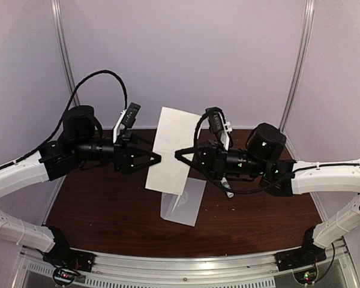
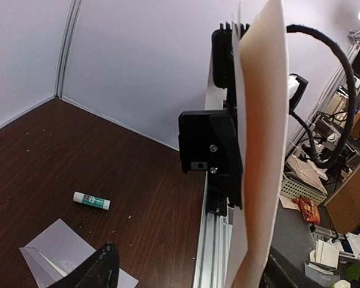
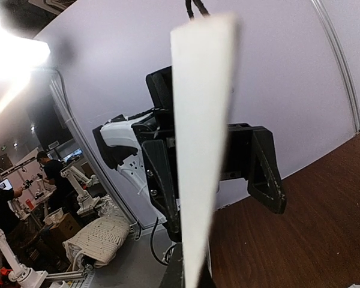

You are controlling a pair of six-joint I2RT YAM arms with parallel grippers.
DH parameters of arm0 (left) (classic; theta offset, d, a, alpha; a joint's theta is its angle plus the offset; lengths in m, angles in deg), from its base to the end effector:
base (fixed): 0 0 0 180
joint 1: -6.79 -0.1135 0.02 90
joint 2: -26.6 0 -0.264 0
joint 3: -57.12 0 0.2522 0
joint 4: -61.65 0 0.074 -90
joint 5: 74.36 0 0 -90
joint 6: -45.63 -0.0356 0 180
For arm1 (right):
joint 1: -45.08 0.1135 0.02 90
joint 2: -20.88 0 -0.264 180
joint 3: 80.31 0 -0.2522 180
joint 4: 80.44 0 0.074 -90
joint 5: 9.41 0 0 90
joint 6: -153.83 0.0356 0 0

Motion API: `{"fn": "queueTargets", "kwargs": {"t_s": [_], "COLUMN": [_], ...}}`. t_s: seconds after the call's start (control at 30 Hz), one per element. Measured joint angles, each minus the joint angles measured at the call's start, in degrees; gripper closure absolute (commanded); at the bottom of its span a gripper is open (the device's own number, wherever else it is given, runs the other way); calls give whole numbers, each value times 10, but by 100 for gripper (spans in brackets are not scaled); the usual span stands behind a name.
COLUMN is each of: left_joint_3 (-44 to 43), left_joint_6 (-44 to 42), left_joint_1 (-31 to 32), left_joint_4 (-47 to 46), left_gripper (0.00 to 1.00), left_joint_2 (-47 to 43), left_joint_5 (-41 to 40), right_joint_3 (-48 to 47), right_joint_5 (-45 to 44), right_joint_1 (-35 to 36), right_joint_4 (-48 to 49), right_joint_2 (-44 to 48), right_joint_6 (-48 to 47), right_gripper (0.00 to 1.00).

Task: Place the letter into the envelope and seal it
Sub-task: Fold the letter at the center of the board.

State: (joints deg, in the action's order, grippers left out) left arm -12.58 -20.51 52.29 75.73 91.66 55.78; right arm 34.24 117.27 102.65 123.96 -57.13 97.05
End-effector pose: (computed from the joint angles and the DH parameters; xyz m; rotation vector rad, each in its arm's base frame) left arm 0.1658 -0.2015 0.3567 0.9127 1.7149 -1.4524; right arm 0.1492 0.2745 0.3379 -0.9336 1.3645 1.6983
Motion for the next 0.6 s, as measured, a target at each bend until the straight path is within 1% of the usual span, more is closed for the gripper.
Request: {"fn": "queueTargets", "kwargs": {"t_s": [0.1, 0.13, 0.2, 0.23, 0.33, 0.37, 0.47, 0.6], "left_joint_3": [0, 0, 0, 0, 0, 0, 0, 0], "left_joint_6": [1, 1, 4, 6, 14, 16, 23, 28], "left_joint_1": [0, 0, 0, 0, 0, 0, 0, 0], "left_joint_4": [4, 4, 2, 1, -6, -10, -20, -24], "left_gripper": [34, 39, 52, 57, 66, 71, 79, 92], "left_joint_2": [6, 6, 6, 6, 7, 7, 9, 12], "left_joint_5": [16, 21, 28, 32, 43, 47, 54, 60], "right_joint_3": [0, 0, 0, 0, -3, -4, -5, -5], "right_joint_5": [8, 8, 9, 9, 8, 8, 8, 7], "right_joint_1": [0, 0, -1, -1, -1, -1, -1, -1], "right_joint_4": [-4, -7, -12, -16, -29, -31, -40, -47], "right_joint_2": [0, 0, 0, 0, -2, -2, -5, -5], "right_joint_6": [-4, -5, -9, -11, -18, -19, -20, -22], "right_gripper": [100, 100, 100, 100, 100, 100, 100, 100]}}
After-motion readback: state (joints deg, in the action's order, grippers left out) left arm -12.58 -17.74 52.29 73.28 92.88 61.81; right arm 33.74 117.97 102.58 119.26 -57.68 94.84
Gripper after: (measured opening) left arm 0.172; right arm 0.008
